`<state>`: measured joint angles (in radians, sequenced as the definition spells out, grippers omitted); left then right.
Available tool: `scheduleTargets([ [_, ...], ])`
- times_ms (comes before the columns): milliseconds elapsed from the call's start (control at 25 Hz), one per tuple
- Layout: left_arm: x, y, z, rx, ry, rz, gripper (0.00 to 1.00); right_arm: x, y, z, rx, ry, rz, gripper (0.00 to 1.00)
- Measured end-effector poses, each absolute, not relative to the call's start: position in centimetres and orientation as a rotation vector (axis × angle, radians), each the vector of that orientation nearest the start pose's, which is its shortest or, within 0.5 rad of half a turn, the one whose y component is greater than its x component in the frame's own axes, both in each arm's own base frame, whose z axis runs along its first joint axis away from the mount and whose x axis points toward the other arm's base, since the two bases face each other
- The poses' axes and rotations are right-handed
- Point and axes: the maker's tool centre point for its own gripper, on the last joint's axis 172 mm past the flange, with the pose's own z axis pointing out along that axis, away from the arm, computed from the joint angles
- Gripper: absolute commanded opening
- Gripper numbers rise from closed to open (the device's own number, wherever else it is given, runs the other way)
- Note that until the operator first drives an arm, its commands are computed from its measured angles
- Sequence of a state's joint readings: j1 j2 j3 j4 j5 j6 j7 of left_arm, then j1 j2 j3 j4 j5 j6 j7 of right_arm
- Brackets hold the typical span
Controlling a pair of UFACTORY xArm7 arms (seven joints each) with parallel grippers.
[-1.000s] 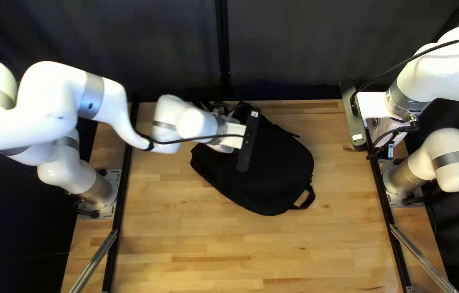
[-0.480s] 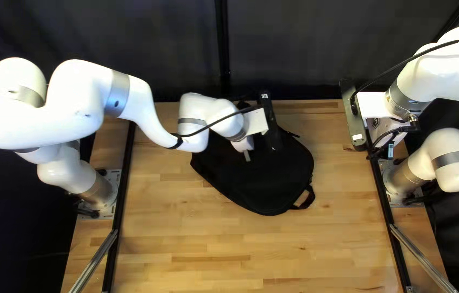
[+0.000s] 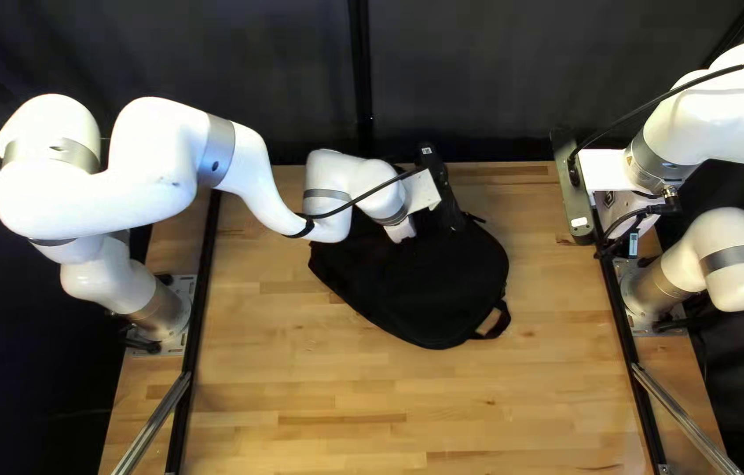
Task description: Remove a lunch box from a kids backpack
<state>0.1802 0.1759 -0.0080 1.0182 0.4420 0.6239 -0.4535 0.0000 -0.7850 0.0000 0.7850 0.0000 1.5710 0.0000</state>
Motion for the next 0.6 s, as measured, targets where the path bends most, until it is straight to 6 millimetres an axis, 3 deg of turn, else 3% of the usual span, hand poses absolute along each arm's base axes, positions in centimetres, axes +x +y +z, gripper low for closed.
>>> scheduleTargets([
  [320, 53.1, 14.4, 14.3, -2.808, -0.479, -0.403, 0.0, 24.8, 0.0, 32.0, -3.142, 0.0, 0.002, 1.0],
  [600, 51.7, 14.9, 14.9, -2.782, -0.558, -0.411, 0.0, 25.5, 0.1, 31.3, -3.168, -0.018, -0.024, 1.0],
])
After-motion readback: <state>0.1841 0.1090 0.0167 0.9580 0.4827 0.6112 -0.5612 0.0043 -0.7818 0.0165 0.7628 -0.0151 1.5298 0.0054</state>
